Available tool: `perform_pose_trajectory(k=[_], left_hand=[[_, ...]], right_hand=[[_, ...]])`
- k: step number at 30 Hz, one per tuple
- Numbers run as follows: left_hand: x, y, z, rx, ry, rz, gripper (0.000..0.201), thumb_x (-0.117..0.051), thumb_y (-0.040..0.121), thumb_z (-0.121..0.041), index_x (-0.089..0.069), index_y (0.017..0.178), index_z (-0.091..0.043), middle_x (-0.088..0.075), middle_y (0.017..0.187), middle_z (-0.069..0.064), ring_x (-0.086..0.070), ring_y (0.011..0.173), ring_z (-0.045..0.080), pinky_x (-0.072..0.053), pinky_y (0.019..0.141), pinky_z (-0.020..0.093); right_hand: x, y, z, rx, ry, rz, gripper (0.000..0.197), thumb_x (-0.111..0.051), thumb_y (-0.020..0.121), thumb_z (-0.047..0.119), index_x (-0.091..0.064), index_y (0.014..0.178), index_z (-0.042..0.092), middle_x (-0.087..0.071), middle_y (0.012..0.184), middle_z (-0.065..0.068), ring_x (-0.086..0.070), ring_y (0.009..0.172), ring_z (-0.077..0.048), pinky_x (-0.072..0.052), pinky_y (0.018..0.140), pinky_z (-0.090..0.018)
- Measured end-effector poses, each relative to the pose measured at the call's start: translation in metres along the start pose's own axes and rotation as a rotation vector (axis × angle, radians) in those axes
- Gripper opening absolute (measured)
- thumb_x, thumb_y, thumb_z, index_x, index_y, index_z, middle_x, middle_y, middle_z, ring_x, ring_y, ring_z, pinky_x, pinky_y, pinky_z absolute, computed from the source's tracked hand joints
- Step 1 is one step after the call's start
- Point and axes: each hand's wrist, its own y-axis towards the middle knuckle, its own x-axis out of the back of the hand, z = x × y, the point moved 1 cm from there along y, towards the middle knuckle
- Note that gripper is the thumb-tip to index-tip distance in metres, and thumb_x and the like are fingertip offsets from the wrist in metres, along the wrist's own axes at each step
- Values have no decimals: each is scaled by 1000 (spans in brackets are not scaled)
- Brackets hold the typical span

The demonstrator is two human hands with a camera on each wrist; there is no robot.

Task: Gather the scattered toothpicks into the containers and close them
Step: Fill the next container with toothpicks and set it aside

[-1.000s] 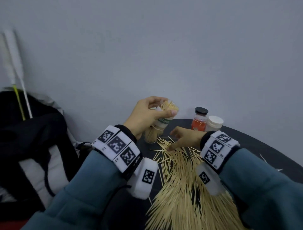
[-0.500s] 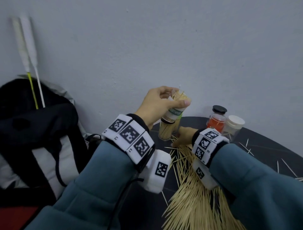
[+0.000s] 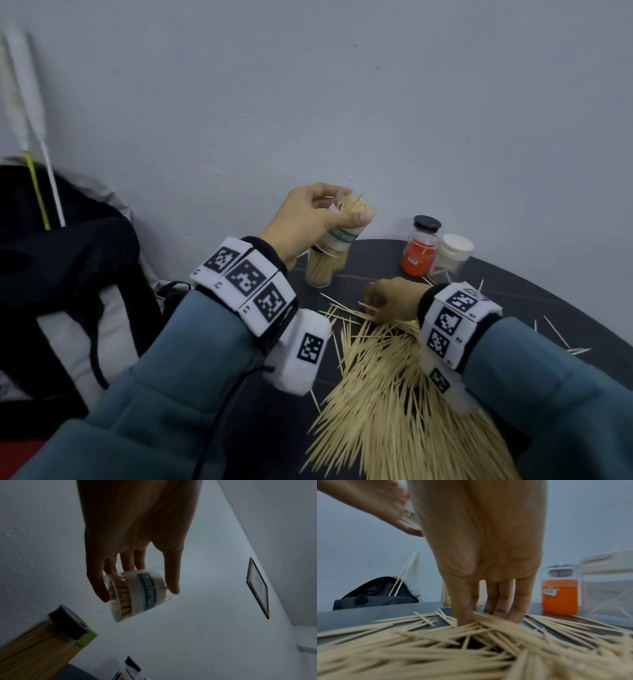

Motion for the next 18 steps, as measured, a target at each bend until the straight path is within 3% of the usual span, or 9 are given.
perform_pose_trajectory(k=[5, 9, 14, 18], left_hand=[[-2, -3, 4, 4, 24, -1, 46, -78, 73, -18, -62, 117, -15, -60, 116, 4, -56, 114, 17, -46, 70, 19], [-4, -5, 6, 9, 45, 9, 45, -79, 73, -17, -62, 115, -16, -61, 121, 6, -56, 116, 17, -48, 81, 25], [-11, -6, 8, 12, 53, 23, 46, -79, 73, -18, -62, 115, -17, -60, 120, 5, -56, 114, 17, -48, 80, 25], [-18, -6, 8, 4, 52, 37, 47, -78, 73, -17, -62, 117, -16, -61, 115, 2, -57, 109, 13, -46, 71, 19]], right_hand=[[-6, -23, -18, -8, 0, 16, 38, -60, 89, 22, -51, 124, 14, -53, 127, -6, -50, 115, -21, -38, 84, -24], [-12, -36, -29, -19, 78, 7, 46, -64, 86, 27, -48, 127, 15, -53, 125, -3, -50, 113, -18, -36, 83, -22], [-16, -45, -35, 2, 77, 59, 54, -68, 82, 21, -45, 130, 14, -51, 126, -4, -50, 113, -19, -44, 95, -30], [-19, -50, -36, 42, -7, 20, 45, -65, 86, 24, -49, 126, 13, -52, 127, -3, -49, 115, -19, -40, 93, -27]])
